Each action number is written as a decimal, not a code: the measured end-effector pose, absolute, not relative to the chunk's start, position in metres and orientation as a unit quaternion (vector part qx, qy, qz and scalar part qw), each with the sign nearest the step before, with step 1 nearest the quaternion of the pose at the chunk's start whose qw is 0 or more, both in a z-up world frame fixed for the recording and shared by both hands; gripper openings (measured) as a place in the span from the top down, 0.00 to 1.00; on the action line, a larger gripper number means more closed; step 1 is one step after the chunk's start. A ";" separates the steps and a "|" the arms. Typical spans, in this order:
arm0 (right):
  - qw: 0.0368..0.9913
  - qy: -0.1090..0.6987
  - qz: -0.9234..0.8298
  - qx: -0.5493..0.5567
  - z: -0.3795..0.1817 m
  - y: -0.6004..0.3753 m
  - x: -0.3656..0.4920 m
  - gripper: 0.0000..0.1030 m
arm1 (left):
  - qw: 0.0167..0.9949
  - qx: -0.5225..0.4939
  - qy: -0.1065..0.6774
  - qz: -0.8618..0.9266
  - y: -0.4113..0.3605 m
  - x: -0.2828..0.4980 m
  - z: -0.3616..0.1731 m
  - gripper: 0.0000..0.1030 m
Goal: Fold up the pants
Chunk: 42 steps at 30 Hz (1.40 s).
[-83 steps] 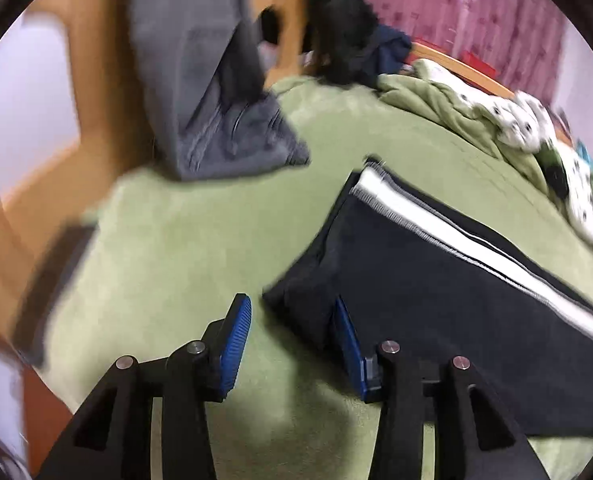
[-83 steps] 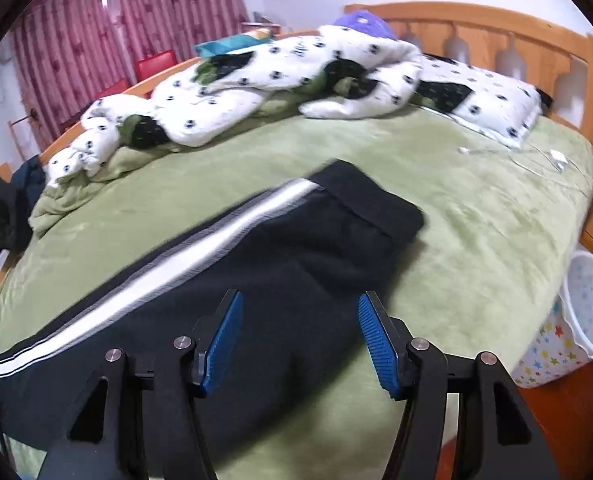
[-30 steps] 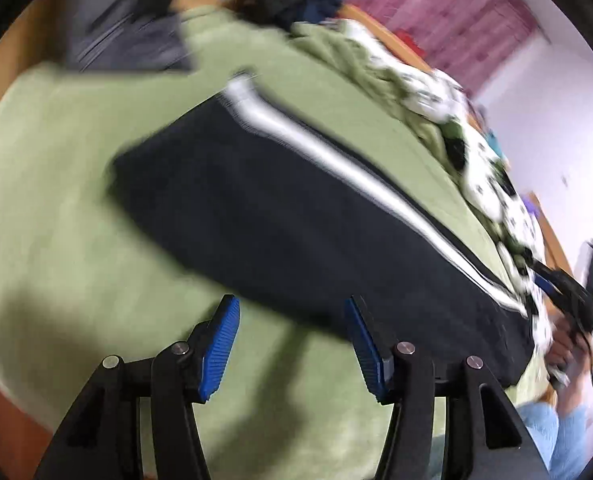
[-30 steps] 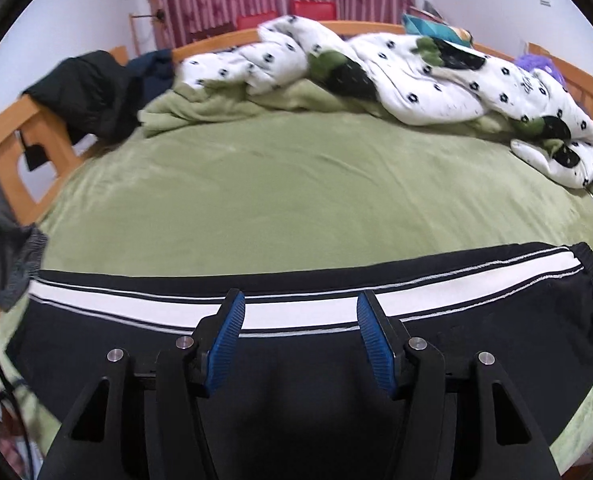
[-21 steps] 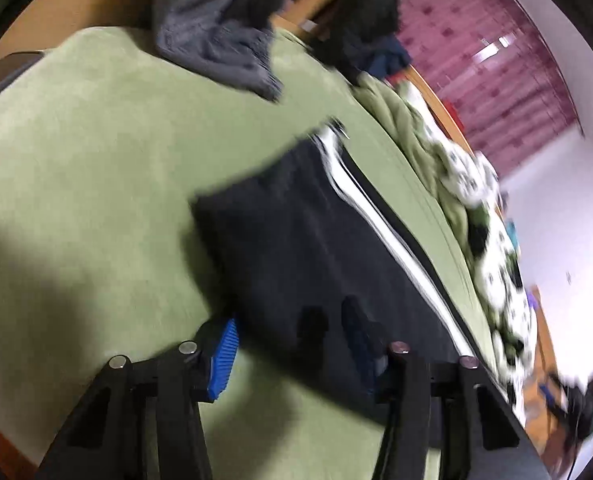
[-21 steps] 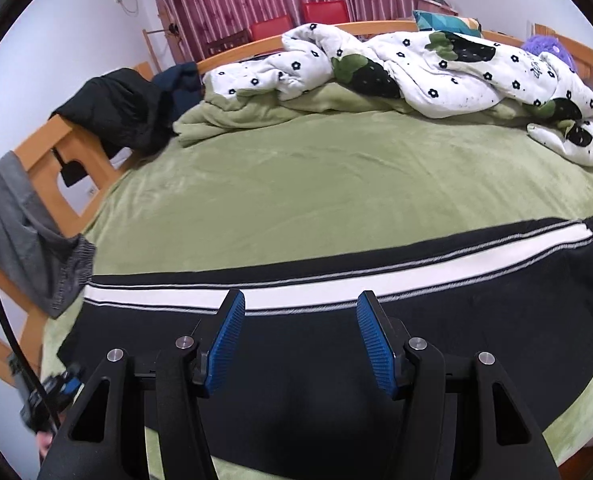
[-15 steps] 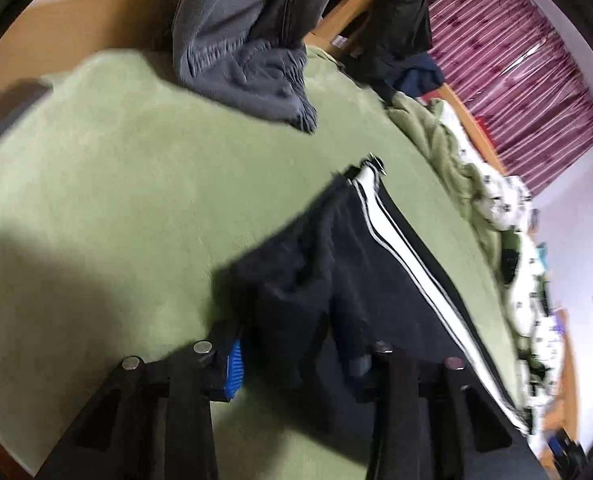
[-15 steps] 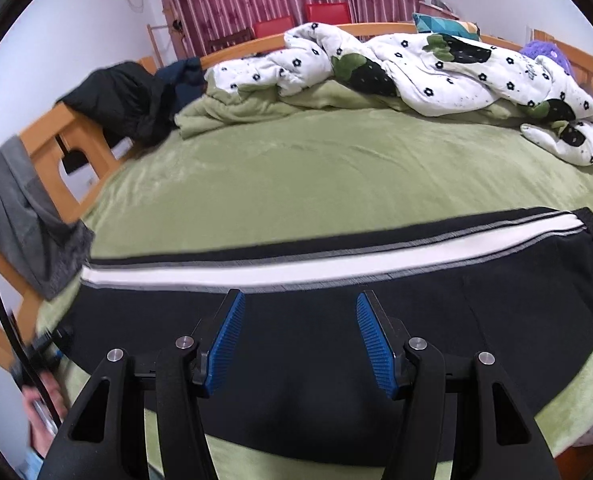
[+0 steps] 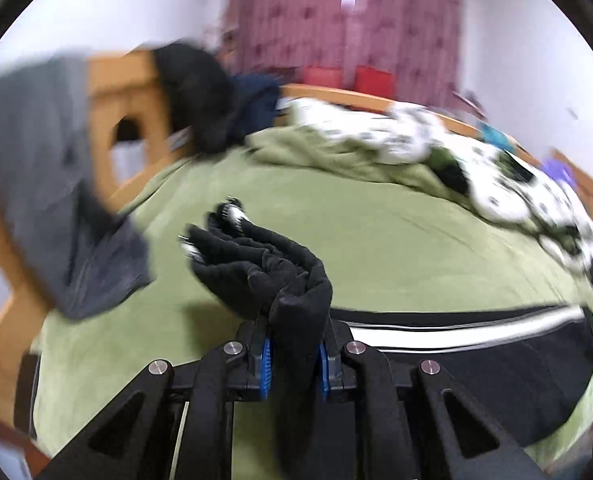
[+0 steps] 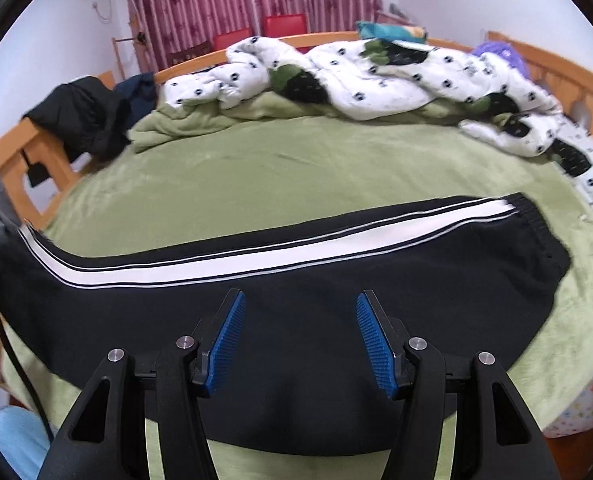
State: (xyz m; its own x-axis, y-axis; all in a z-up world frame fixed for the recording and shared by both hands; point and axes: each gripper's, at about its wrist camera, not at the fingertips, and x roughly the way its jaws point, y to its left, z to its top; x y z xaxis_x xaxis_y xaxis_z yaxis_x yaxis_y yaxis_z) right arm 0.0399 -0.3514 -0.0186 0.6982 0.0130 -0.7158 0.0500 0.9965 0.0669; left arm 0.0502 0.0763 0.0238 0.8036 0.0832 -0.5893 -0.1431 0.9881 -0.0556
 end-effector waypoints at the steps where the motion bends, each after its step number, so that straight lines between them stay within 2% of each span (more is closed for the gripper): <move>1: 0.921 0.387 -0.020 0.034 -0.019 -0.353 0.037 0.44 | 0.950 -0.032 0.308 0.044 0.049 0.055 0.025 0.84; 5: 0.930 0.368 -0.025 0.010 -0.015 -0.357 0.026 0.44 | 0.939 -0.019 0.344 -0.012 -0.038 0.070 -0.002 0.85; 8: 0.933 0.357 -0.041 -0.016 -0.014 -0.360 0.017 0.44 | 0.925 -0.016 0.377 -0.045 -0.095 0.069 -0.051 0.85; 13: 0.936 0.348 -0.047 -0.016 -0.010 -0.368 0.008 0.44 | 0.890 -0.045 0.446 -0.085 -0.143 0.061 -0.123 0.85; 15: 0.937 0.345 -0.046 -0.018 -0.010 -0.368 0.007 0.44 | 0.901 -0.019 0.427 -0.078 -0.149 0.050 -0.124 0.85; 20: 0.933 0.357 -0.038 -0.016 -0.014 -0.361 0.015 0.44 | 0.900 -0.091 0.406 -0.130 -0.141 0.044 -0.105 0.84; 24: 0.936 0.349 -0.041 0.001 -0.010 -0.353 0.016 0.44 | 0.904 -0.084 0.385 -0.163 -0.160 0.042 -0.102 0.84; 26: 0.939 0.343 -0.041 -0.007 -0.008 -0.346 0.015 0.44 | 0.893 -0.112 0.395 -0.183 -0.165 0.042 -0.113 0.84; 29: 0.935 0.352 -0.030 -0.026 -0.013 -0.336 0.017 0.44 | 0.880 -0.099 0.421 -0.194 -0.173 0.050 -0.132 0.84; 31: 0.932 0.359 -0.026 -0.034 -0.016 -0.333 0.018 0.44 | 0.874 -0.100 0.428 -0.208 -0.167 0.047 -0.129 0.79; 33: 0.931 0.362 -0.022 -0.035 -0.019 -0.332 0.017 0.44 | 0.855 -0.113 0.453 -0.223 -0.158 0.045 -0.120 0.58; 34: 0.930 0.366 -0.018 -0.035 -0.021 -0.333 0.017 0.42 | 0.852 -0.117 0.456 -0.229 -0.149 0.040 -0.112 0.53; 36: 0.924 0.380 -0.007 -0.036 -0.027 -0.331 0.022 0.42 | 0.866 -0.111 0.431 -0.229 -0.131 0.028 -0.096 0.35; 38: 0.914 0.405 0.013 -0.030 -0.034 -0.326 0.031 0.42 | 0.885 -0.083 0.415 -0.193 -0.108 0.019 -0.080 0.29; 42: 0.887 0.458 0.054 0.000 -0.043 -0.310 0.059 0.42 | 0.886 -0.019 0.448 -0.117 -0.065 0.034 -0.056 0.29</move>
State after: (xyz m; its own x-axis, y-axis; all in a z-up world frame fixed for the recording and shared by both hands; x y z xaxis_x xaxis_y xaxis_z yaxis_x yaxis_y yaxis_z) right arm 0.0585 -0.3099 -0.0428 0.5751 0.0966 -0.8123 -0.0960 0.9941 0.0502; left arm 0.0336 -0.0649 -0.0556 0.5714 -0.2242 -0.7894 0.1909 0.9719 -0.1379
